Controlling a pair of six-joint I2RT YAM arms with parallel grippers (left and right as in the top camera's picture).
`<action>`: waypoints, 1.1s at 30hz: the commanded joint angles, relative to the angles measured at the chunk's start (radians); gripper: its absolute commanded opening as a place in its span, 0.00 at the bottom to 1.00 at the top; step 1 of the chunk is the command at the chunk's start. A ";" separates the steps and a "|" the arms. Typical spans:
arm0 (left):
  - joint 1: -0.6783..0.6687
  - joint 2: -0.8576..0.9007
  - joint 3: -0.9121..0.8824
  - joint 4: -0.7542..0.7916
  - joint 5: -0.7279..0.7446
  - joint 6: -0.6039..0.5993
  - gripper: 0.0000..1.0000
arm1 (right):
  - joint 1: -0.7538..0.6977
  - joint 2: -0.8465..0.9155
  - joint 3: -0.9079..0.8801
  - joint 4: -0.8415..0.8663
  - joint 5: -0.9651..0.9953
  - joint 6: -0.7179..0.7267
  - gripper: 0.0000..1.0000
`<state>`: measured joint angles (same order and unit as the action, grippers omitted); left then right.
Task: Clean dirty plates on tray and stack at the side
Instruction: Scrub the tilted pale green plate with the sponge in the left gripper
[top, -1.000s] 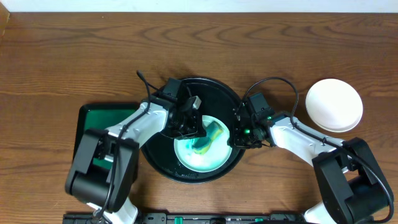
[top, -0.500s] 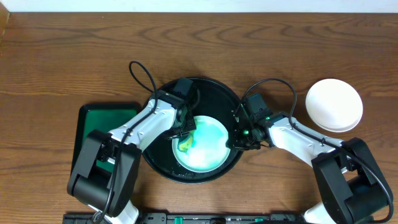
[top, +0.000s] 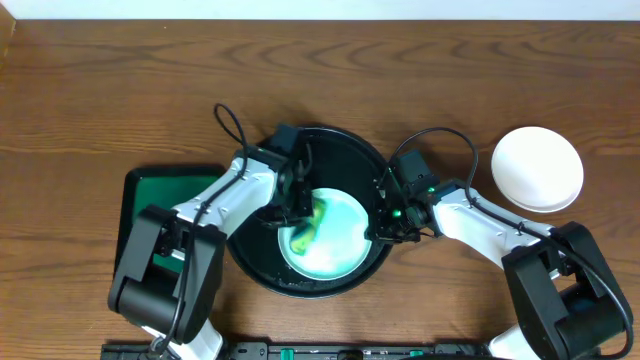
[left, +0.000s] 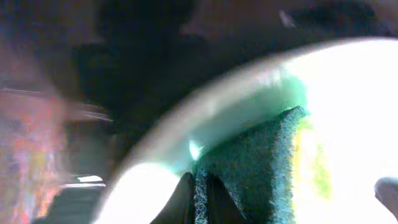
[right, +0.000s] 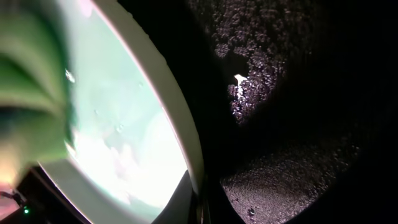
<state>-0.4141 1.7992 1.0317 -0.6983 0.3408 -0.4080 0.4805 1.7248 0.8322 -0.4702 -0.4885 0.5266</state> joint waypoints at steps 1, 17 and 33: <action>-0.096 0.075 -0.064 0.025 0.229 0.063 0.08 | -0.002 0.014 -0.027 -0.018 0.088 0.000 0.01; -0.055 0.075 -0.063 0.095 -0.182 -0.182 0.07 | -0.002 0.014 -0.027 -0.036 0.089 0.000 0.01; 0.080 0.075 -0.063 -0.067 -0.513 -0.134 0.07 | -0.002 0.014 -0.027 -0.039 0.098 -0.001 0.01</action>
<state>-0.3813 1.7874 1.0393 -0.7601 0.1444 -0.5724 0.4892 1.7226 0.8326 -0.4744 -0.5125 0.5270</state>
